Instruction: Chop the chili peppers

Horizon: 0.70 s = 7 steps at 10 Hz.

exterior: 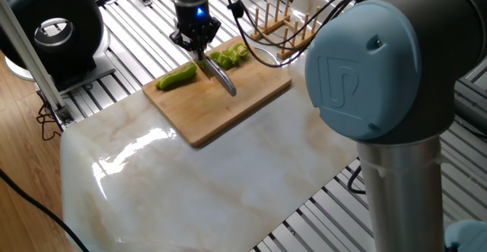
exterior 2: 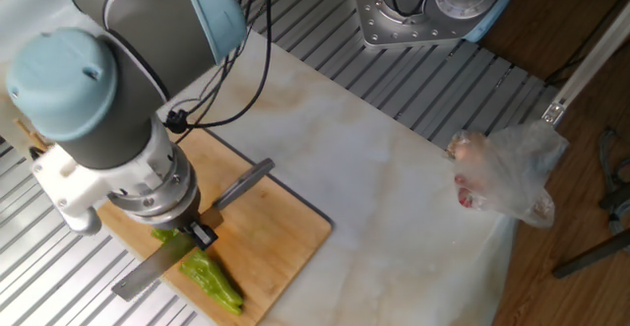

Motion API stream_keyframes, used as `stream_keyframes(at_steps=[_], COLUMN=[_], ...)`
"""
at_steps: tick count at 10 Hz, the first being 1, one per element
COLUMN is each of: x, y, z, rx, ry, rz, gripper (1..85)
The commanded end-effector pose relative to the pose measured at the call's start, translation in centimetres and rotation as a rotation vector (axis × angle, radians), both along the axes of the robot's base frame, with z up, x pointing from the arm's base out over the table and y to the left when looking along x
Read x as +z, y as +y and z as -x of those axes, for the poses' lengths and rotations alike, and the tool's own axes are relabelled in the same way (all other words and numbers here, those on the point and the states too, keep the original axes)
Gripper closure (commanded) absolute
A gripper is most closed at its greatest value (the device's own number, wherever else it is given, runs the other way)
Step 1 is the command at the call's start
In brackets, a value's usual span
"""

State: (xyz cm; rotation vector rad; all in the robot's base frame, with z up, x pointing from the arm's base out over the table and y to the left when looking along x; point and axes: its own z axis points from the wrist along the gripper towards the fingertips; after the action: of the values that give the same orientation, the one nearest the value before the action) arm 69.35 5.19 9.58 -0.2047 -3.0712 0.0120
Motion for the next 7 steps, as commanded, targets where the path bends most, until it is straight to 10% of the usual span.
stream_keyframes(at_steps=[1, 7], x=[2.8, 5.8], y=[-0.3, 0.0], z=[-0.4, -2.7], rx=[0.049, 0.419], ry=[-0.03, -0.132], rz=[0.01, -0.023], gripper=[84.3, 84.3])
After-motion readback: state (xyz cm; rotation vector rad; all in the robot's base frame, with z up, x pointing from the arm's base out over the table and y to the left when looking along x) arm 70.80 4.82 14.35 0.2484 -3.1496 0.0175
